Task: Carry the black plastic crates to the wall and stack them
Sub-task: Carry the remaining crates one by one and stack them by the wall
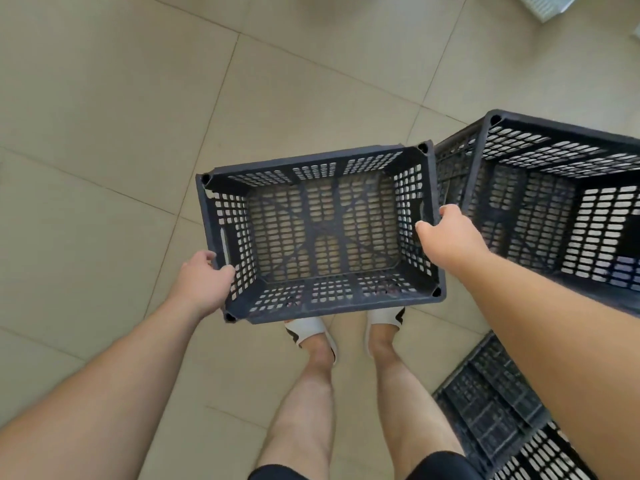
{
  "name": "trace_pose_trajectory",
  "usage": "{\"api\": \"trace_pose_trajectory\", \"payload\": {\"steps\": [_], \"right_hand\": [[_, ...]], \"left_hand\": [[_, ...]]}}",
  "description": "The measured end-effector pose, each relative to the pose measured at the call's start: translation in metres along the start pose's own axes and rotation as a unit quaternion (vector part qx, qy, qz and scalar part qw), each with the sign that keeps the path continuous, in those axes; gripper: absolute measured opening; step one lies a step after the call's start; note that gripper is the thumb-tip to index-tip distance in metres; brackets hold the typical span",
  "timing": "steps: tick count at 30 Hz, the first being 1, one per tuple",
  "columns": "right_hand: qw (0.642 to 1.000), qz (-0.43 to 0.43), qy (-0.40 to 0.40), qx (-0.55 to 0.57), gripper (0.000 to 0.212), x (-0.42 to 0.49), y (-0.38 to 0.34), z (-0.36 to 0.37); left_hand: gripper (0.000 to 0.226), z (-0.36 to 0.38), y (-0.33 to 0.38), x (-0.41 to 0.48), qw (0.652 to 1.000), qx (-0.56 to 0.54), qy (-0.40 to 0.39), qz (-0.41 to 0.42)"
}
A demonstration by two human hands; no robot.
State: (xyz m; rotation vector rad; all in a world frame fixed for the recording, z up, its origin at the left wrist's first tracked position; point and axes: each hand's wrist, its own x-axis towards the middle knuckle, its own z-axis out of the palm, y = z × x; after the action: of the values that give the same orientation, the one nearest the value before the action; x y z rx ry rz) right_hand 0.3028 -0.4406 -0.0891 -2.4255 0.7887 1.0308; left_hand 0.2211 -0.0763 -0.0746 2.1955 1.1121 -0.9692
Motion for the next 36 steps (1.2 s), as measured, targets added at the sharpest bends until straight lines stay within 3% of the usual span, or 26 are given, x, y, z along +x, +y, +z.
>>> {"api": "trace_pose_trajectory", "payload": {"steps": [7,13,19,22,28,36], "right_hand": [[0.997,0.013,0.067,0.018,0.067,0.070,-0.003,0.036],[0.997,0.025,0.063,0.031,0.061,0.098,0.014,0.061],[0.992,0.061,0.055,0.095,0.046,0.119,0.025,0.068],[0.991,0.065,0.048,0.108,0.038,0.123,0.024,0.070],[0.991,0.059,0.032,0.120,0.030,0.096,0.016,0.054],[0.989,0.010,0.032,0.141,0.018,-0.009,0.001,-0.012]], "left_hand": [[0.044,0.033,-0.005,0.075,0.994,-0.078,0.061,-0.049],[0.032,0.056,-0.008,0.113,0.973,-0.183,0.106,-0.097],[0.021,0.066,-0.023,0.142,0.955,-0.266,0.063,-0.118],[0.028,0.065,-0.028,0.148,0.955,-0.269,0.052,-0.116],[0.022,0.041,-0.041,0.120,0.952,-0.280,0.069,-0.102],[0.028,-0.051,-0.055,0.019,0.952,-0.275,0.111,-0.075]]}}
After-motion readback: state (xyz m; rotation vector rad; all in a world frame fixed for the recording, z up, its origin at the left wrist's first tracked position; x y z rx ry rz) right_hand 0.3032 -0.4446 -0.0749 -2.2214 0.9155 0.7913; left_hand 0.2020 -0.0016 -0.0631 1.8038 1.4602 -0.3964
